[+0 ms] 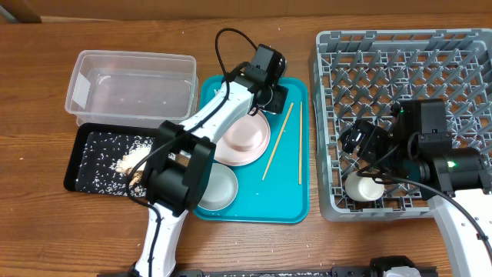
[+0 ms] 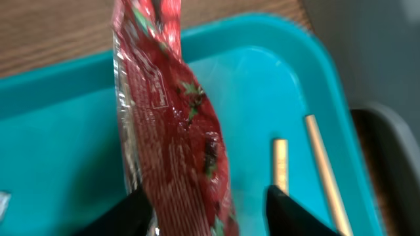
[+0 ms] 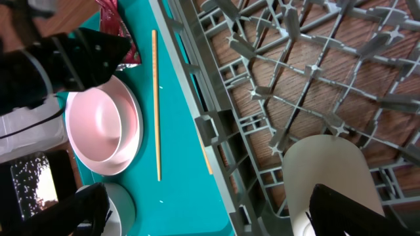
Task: Sort waste into correct bins and load items into the dishwasher
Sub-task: 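Pick the red wrapper with the left gripper and drop it in the clear bin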
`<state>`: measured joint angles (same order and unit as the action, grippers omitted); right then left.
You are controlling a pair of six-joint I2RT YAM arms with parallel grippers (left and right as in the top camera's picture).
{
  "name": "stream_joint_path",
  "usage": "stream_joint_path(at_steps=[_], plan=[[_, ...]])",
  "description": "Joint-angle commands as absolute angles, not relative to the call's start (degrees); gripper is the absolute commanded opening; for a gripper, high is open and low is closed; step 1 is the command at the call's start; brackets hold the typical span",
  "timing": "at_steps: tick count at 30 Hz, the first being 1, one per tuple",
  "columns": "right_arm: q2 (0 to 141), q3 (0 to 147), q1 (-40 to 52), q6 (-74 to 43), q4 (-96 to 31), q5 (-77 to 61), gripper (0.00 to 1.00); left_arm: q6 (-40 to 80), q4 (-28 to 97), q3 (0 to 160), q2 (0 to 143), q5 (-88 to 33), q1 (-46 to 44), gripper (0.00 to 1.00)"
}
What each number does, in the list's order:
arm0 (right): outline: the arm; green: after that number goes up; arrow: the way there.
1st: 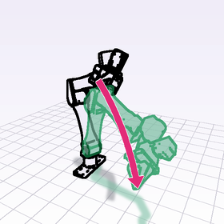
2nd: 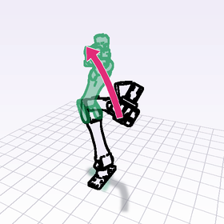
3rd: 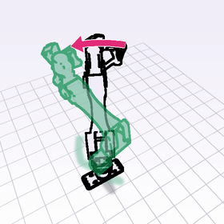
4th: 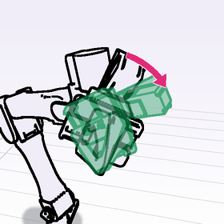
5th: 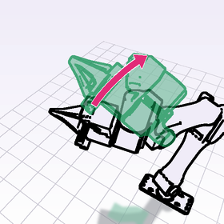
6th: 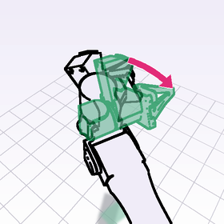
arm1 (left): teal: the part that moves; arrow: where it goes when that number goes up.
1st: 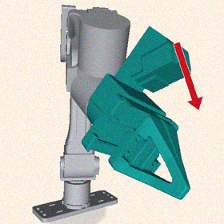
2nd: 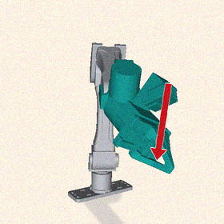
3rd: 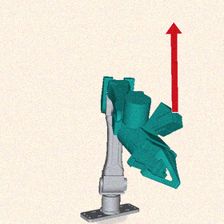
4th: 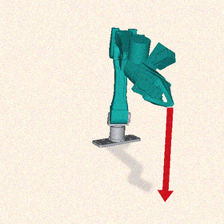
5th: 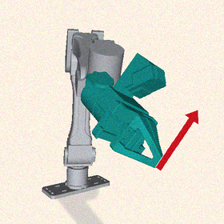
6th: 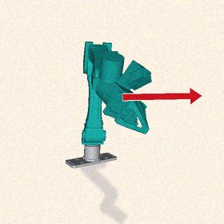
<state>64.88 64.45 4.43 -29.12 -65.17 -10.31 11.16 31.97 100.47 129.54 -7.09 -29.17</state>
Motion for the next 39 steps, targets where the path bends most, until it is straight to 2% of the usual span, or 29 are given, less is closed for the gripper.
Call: stream_joint_path(at_steps=[1,4,8,12,19,24,25,26,27,29,31,35,39], plan=[[64.69,65.23,4.1,-28.45,-64.82,-10.81,1.0,9.87,31.46,102.83,131.9,-7.07,-29.28,0.34],[64.69,65.23,4.1,-28.45,-64.84,-10.81,1.0,10.28,31.44,103.2,131.37,-7.01,-29.28,0.04],[64.69,65.23,4.1,-28.45,-64.86,-10.81,1.0,13.8,34.98,106.65,128.66,-6.83,-28.01,0.04],[64.69,65.23,4.1,-28.45,-65.1,-10.81,1.0,18.85,44.91,111.2,123.07,-6.79,-24.27,0.04],[64.69,65.23,4.1,-28.45,-65.47,-10.81,1.0,25.78,66.59,111.53,114.41,9.61,-14.17,0.04],[64.69,65.23,4.1,-28.45,-65.23,-10.79,1.0,24.45,72.1,111.46,113.86,7.97,-7.07,0.04],[64.69,65.23,4.1,-28.45,-65.23,-10.79,1.0,23.35,72.16,111.31,114.13,7.05,-6.22,0.11],[64.69,65.23,4.1,-28.45,-65.25,-10.79,1.0,21.47,71.7,110.98,114.48,5.19,-5.61,0.28],[64.69,65.23,4.1,-28.42,-65.28,-10.79,1.0,19.05,70.94,110.8,114.83,2.9,-5.3,0.51],[64.69,65.23,4.1,-28.4,-65.25,-10.79,1.0,13.93,68.71,110.74,115.68,-0.67,-5.28,0.73],[64.69,65.23,4.1,-28.16,-65.28,-10.79,1.0,10.66,66.63,110.74,115.74,-4.29,-6.04,0.75],[64.69,65.23,4.1,-27.55,-65.3,-10.79,1.0,7.27,63.53,110.78,115.57,-9.06,-9.96,0.71],[64.69,65.23,4.1,-27.59,-65.25,-10.79,1.0,3.62,62.3,110.72,116.9,-2.76,-16.58,0.68]])
